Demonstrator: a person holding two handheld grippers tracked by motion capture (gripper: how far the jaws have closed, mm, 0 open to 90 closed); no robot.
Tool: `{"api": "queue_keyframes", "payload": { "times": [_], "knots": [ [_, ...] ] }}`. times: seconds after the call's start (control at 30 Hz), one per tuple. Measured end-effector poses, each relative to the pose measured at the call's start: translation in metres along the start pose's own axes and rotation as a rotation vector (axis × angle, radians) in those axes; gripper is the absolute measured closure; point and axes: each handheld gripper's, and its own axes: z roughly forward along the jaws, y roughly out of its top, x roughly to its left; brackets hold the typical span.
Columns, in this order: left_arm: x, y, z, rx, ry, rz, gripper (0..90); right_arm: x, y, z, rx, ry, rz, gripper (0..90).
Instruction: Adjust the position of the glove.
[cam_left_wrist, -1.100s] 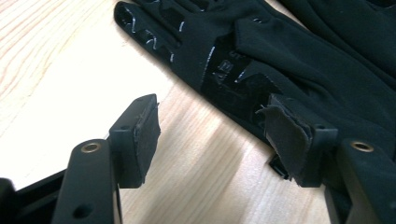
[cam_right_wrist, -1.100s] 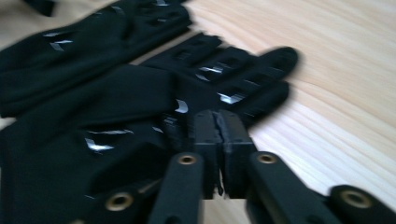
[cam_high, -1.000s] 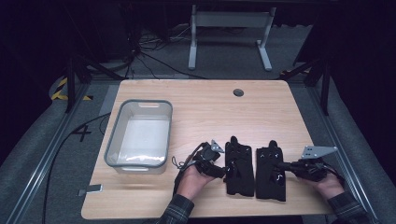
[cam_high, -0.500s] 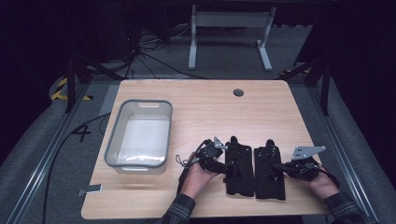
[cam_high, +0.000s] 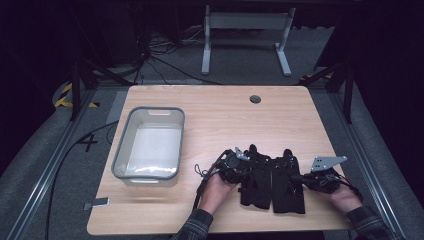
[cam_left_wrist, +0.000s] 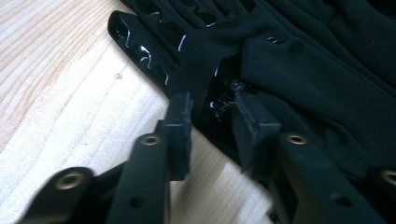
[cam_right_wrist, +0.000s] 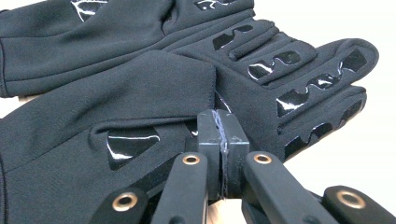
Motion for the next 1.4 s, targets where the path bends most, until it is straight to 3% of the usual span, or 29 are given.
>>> {"api": "queue_keyframes", "payload": {
  "times": [0.33,0.57,0.73,0.93,1.1,1.4],
  "knots": [
    [-0.002,0.002,0.001,0.000,-0.010,-0.025,86.4,0.000,0.000,0.000,0.001,0.000,-0.002,89.9],
    [0.003,0.002,-0.013,-0.069,-0.093,-0.105,87.0,0.000,0.000,0.000,0.001,0.000,-0.001,89.9],
    [0.003,0.003,-0.022,-0.124,-0.149,-0.133,87.0,0.000,0.001,0.001,0.002,0.001,-0.003,89.9],
    [0.004,0.004,-0.033,-0.187,-0.197,-0.151,86.9,0.001,0.004,0.003,0.003,0.001,-0.005,89.9],
    [0.005,0.006,-0.038,-0.220,-0.212,-0.159,87.0,0.003,0.007,0.007,0.006,0.001,-0.015,89.9],
    [0.002,0.008,-0.041,-0.225,-0.236,-0.153,86.9,0.004,0.012,0.011,0.007,-0.002,-0.018,89.9]
  ]
}}
